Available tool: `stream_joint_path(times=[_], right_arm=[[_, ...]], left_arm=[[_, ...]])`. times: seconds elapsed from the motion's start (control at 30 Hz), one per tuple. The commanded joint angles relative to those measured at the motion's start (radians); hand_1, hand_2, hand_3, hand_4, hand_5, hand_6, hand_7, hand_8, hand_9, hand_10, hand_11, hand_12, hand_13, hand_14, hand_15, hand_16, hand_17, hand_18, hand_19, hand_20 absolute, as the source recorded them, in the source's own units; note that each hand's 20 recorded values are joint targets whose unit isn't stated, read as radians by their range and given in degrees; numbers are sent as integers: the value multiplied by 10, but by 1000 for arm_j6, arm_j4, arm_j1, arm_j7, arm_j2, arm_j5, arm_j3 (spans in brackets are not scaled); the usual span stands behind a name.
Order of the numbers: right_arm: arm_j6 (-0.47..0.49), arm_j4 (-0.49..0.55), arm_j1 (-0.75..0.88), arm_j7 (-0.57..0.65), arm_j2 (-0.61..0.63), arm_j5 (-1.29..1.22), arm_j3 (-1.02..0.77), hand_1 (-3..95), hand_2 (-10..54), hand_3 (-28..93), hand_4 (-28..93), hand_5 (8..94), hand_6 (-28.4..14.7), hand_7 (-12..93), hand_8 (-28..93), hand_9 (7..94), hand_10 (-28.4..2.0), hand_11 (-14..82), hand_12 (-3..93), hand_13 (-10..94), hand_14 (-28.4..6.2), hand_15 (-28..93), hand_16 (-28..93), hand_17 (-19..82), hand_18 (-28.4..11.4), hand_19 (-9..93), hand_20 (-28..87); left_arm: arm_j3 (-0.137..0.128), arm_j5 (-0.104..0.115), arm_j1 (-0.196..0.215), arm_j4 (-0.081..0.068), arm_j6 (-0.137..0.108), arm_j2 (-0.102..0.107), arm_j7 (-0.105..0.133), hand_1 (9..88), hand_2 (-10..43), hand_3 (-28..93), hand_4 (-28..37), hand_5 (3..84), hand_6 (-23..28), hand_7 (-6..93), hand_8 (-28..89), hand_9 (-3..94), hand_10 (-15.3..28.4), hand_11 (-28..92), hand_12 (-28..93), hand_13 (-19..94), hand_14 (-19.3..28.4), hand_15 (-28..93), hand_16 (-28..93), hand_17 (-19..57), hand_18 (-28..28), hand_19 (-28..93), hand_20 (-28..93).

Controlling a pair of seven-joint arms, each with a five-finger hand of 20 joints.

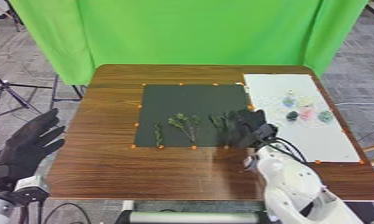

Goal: Arrange flowers

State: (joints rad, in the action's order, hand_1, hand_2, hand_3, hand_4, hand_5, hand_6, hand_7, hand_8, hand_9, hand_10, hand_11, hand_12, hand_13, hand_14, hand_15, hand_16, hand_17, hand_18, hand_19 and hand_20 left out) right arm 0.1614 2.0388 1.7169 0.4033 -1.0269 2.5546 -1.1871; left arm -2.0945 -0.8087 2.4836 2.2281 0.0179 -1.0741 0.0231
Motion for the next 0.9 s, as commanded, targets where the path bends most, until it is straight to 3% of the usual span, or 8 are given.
stream_joint_path(times=[0.03, 0.13, 0.33, 0.63, 0.9], right_arm=[[-9, -70, -50, 74, 69, -15, -122, 228, -95, 835, -273, 372, -74, 315, -123, 392, -166, 390, 298, 443, -141, 776, 243, 131, -230, 714, 532], [-34, -115, -53, 96, 111, 8, -155, 251, -95, 846, -280, 348, -69, 300, -120, 383, -153, 322, 277, 417, -126, 734, 215, 112, -228, 693, 525], [-75, -220, -76, 145, 162, 61, -151, 269, -95, 855, -281, 343, -67, 298, -119, 384, -151, 286, 265, 412, -121, 716, 203, 113, -223, 689, 521], [-66, -301, -87, 103, 178, 87, -129, 297, -95, 861, -282, 346, -53, 336, -129, 396, -128, 304, 266, 425, -98, 682, 184, 113, -213, 679, 502], [-86, -328, -110, 57, 167, 97, -100, 303, -95, 861, -283, 364, -37, 362, -150, 457, -94, 340, 258, 486, -71, 673, 202, 113, -209, 675, 492]], left_arm=[[-6, -3, 9, 1, 2, -3, 1, 215, 1, 704, -283, 207, 9, 210, -104, 166, 88, 115, 201, 136, 109, 148, 81, -112, 183, 369, 95], [-10, 0, 14, 2, -5, 2, 6, 215, 0, 706, -283, 208, 9, 210, -104, 166, 88, 115, 200, 137, 109, 148, 80, -112, 183, 369, 95], [-11, 1, 11, -1, -4, 3, 7, 215, 0, 705, -283, 208, 9, 210, -104, 167, 88, 115, 200, 137, 108, 148, 80, -112, 183, 369, 95], [-11, 1, 0, -7, 4, 8, 4, 214, -1, 706, -283, 207, 9, 211, -104, 167, 87, 114, 200, 137, 109, 147, 80, -112, 183, 369, 95], [-15, 0, 5, -3, 1, 7, 6, 216, 0, 705, -283, 208, 9, 210, -104, 167, 87, 113, 200, 137, 109, 147, 80, -112, 183, 368, 95]])
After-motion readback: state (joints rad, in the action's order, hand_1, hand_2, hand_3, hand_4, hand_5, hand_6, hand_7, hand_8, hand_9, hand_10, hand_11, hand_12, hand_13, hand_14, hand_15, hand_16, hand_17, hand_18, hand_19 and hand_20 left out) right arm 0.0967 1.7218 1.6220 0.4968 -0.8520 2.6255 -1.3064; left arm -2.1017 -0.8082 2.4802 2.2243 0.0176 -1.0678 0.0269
